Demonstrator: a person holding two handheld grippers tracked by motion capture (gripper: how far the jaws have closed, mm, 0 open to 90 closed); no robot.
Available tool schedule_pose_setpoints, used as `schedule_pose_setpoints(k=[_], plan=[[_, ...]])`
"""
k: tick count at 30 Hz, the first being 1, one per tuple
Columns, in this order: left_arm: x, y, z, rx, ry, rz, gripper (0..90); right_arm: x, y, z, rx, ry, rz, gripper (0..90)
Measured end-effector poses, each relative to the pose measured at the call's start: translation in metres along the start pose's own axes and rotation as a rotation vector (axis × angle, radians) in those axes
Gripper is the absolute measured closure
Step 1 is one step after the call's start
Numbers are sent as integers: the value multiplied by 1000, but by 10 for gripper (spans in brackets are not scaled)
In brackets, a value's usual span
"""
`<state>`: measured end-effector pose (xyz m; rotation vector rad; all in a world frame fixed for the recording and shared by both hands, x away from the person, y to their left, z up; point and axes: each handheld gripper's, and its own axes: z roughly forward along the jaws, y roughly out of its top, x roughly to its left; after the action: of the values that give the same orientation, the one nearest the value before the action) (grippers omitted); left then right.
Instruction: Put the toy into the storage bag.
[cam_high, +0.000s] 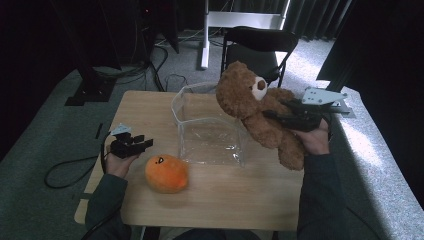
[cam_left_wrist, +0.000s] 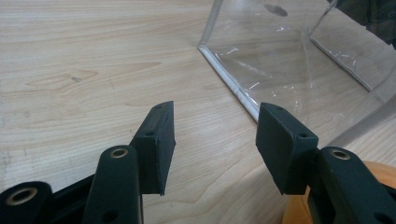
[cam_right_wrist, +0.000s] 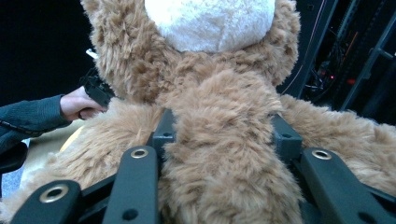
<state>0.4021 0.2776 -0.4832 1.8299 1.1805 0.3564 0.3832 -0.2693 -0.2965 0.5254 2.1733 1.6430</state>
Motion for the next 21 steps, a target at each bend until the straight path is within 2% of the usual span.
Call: schedule_pose_setpoints(k=[21], plan=[[-8, 9, 7, -18, -16, 9, 479, -9, 21, 17, 3, 4, -14, 566]])
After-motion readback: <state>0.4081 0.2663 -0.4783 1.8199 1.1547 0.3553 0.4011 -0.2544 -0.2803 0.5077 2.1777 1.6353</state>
